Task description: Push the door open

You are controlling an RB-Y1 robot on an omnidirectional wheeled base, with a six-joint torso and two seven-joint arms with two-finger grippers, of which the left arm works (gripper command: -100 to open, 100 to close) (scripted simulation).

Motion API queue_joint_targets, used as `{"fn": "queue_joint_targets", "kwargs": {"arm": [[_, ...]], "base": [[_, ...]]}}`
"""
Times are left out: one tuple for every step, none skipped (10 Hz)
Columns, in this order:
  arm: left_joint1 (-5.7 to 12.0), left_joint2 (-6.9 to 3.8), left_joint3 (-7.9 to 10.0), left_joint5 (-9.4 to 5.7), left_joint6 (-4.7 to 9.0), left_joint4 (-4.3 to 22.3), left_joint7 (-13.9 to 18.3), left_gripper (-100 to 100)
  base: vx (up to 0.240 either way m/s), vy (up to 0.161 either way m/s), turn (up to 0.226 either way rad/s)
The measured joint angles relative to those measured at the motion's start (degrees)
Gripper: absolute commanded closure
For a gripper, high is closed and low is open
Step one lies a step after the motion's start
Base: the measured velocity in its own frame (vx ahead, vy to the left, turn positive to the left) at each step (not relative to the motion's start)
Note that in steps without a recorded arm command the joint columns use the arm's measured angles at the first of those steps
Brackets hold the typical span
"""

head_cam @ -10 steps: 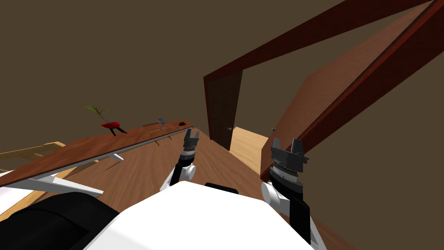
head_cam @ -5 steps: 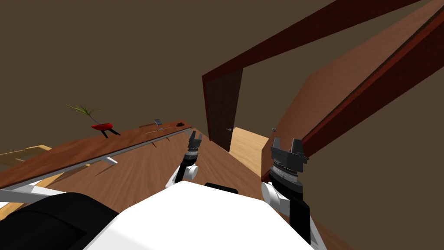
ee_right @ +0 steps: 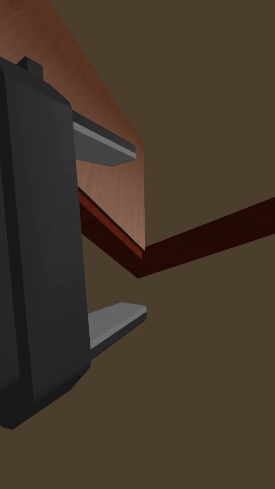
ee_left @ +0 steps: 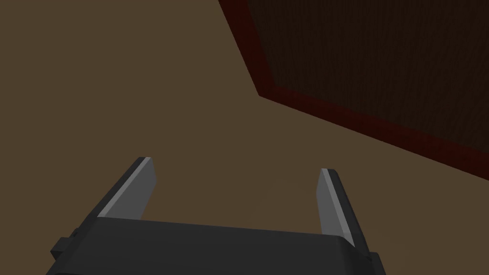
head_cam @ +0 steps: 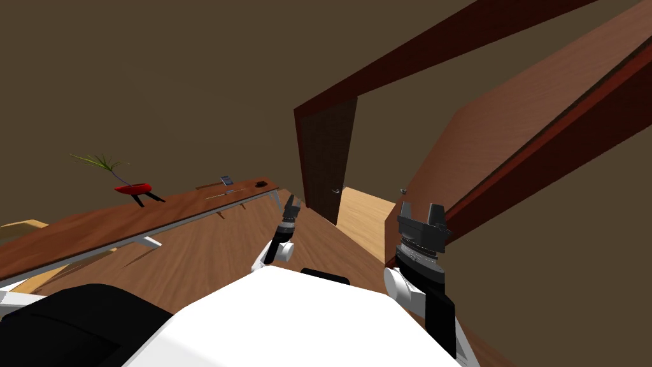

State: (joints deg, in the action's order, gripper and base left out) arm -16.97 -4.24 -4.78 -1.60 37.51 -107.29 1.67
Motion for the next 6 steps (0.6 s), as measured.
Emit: {"fn": "queue_joint_targets", "kwargs": {"arm": [[0.43,-0.21,-0.25,0.14,0.49,1.84,0.20,-100],[1.08,-0.45,-0.41,0.26,0.59,3.31,0.46,-100],[1.79,-0.28,-0.85,0.56,0.74,5.02,0.46,-100],[2.42,-0.46,-1.08,0.71,0.96,6.65,0.61,-100],[2.78,-0.45,-1.21,0.81,1.22,7.89,0.69,-100],[3.23,-0.43,-1.45,0.97,1.32,9.19,0.73,-100]], "base": [[0.107,0.012,-0.027],[0.088,0.021,-0.028],[0.090,0.029,-0.027],[0.058,0.016,-0.011],[0.061,0.003,-0.017],[0.077,-0.002,-0.032]]}}
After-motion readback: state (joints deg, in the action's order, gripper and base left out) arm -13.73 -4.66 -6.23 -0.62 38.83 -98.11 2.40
